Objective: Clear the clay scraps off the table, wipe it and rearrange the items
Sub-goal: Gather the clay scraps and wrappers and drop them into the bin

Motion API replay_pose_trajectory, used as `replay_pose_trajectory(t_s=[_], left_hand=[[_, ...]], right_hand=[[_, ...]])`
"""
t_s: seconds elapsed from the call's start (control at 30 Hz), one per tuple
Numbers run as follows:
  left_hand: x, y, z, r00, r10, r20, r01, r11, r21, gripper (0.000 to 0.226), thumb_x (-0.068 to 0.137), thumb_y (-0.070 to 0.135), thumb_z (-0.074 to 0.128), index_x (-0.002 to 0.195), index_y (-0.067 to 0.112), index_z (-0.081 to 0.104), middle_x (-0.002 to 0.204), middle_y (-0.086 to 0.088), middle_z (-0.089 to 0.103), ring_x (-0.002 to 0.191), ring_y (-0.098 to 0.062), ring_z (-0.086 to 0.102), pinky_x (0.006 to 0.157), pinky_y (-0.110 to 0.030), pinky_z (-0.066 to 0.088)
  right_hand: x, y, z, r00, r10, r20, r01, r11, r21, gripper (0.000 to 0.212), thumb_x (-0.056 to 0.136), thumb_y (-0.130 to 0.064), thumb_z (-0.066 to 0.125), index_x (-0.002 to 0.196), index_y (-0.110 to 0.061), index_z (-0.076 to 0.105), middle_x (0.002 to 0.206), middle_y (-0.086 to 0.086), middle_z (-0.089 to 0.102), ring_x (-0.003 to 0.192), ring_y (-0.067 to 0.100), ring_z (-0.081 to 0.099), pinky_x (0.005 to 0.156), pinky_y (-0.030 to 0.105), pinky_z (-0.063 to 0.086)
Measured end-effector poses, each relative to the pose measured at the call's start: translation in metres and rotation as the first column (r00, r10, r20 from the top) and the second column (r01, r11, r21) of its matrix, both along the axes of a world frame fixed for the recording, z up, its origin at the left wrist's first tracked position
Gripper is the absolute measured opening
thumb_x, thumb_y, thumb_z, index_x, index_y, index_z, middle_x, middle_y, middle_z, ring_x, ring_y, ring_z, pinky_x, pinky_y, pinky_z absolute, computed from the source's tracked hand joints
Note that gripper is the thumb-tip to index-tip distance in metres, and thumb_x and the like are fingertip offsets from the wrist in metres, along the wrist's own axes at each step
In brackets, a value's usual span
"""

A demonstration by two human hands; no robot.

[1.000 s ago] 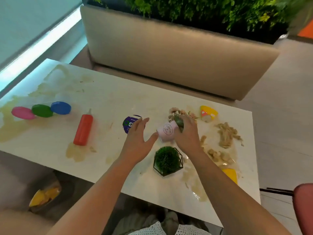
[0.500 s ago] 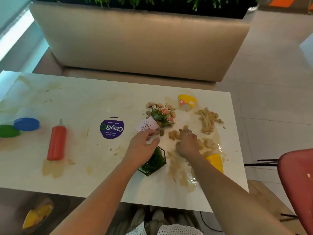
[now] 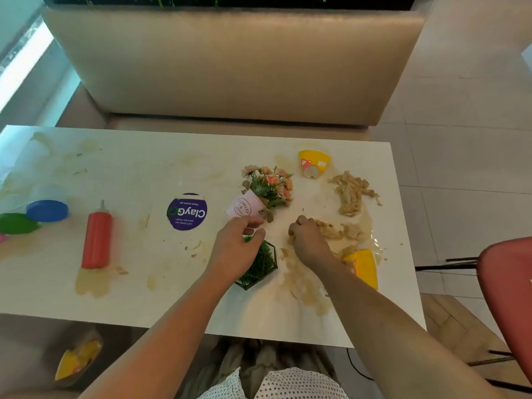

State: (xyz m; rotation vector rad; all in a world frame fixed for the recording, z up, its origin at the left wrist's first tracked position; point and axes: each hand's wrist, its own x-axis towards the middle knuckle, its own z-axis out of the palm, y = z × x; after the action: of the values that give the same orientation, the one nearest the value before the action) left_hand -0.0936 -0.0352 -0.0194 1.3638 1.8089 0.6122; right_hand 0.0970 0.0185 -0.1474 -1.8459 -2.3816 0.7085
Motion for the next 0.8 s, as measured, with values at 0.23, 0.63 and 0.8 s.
replay_pose_trajectory(t_s=[0.23,0.63,0.8], left_hand=[[0.013,0.001,-0.001,1.0,0.006,0.023,-0.006,1.0,0.009,0.021,0.1,0.026,0.063,0.12,0.029,0.07,0.111,0.018,0.062,0.097,0.009,0.057,0.071,-0.003,0.039],[0.028,0.0,0.0,0.998,0.022,0.054,-0.022,1.0,0.0,0.02,0.1,0.025,0.062,0.118,0.029,0.07,0.112,0.018,0.065,0.094,0.008,0.06,0.067,0.0,0.042],[0.041,0.011,-0.002,0.967,0.077,0.241,-0.051,0.992,-0.113,0.029,0.104,0.034,0.057,0.131,0.03,0.064,0.117,0.008,0.069,0.1,-0.005,0.068,0.084,-0.019,0.054]], right_hand=[[0.017,0.014,0.018,0.946,-0.271,-0.175,0.296,0.946,0.135,0.023,0.093,-0.001,0.057,0.112,-0.001,0.069,0.117,0.014,0.052,0.105,0.032,0.047,0.09,0.042,0.047],[0.028,0.004,0.016,0.873,-0.386,-0.299,0.39,0.92,-0.05,0.027,0.087,0.008,0.053,0.098,-0.01,0.071,0.099,0.003,0.044,0.086,0.023,0.051,0.063,0.024,0.033],[0.028,-0.004,0.063,0.393,-0.631,-0.668,0.574,0.737,-0.358,0.022,0.087,-0.006,0.067,0.09,-0.026,0.075,0.097,-0.001,0.071,0.082,0.017,0.068,0.067,0.029,0.052]])
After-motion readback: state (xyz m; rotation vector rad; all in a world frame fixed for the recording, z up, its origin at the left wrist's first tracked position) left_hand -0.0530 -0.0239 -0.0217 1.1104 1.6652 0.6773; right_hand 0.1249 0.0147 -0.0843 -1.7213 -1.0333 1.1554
